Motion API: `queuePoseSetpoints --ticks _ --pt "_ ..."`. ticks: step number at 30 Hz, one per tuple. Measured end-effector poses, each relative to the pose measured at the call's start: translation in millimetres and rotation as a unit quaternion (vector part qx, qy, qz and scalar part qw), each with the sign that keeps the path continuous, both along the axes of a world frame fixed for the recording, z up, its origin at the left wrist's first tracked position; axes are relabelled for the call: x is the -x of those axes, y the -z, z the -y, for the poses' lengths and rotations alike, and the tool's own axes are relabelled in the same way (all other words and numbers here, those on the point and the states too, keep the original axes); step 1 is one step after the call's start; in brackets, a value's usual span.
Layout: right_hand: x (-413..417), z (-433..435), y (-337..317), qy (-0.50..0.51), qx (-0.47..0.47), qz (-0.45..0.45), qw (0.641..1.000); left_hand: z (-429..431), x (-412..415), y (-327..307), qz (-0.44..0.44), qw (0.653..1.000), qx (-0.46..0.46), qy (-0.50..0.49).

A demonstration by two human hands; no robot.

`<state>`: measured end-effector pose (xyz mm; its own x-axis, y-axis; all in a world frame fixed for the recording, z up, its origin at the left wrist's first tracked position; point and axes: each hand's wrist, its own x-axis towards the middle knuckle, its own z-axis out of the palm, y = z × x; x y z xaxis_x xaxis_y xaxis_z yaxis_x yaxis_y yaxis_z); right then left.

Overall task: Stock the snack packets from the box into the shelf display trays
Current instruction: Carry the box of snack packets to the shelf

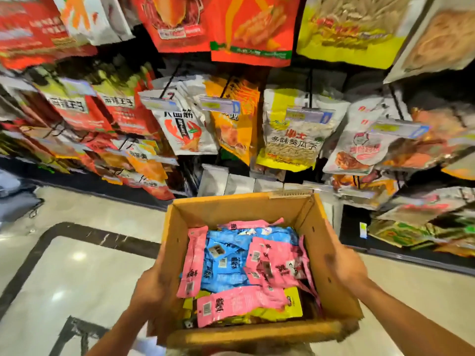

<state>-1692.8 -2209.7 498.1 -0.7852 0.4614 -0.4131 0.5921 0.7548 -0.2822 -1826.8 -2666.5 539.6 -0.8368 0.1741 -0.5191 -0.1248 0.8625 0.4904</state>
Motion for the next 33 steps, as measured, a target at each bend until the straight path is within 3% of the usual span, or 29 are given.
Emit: queuePoseSetpoints --ticks 8,13,20,25,29,33 --pt "-8 55 52 0.099 0.001 0.006 0.995 32 86 79 0.03 0.994 -0.019 0.101" --pt "-11 55 106 0.133 0.037 0.01 0.99 14 86 137 0.056 0.993 -0.053 0.087" --pt "-25 48 220 0.138 0.1 0.005 0.985 -10 80 241 0.065 0.993 0.012 0.099" --pt "-33 45 308 0.14 0.082 0.057 0.985 -31 80 302 0.054 0.987 0.083 0.127" --pt "-26 50 358 0.16 0.068 0.099 0.98 -39 87 357 0.1 0.982 0.117 0.107" --pt "-21 51 401 0.164 0.055 0.121 0.978 -42 91 393 0.108 0.984 0.104 0.093"
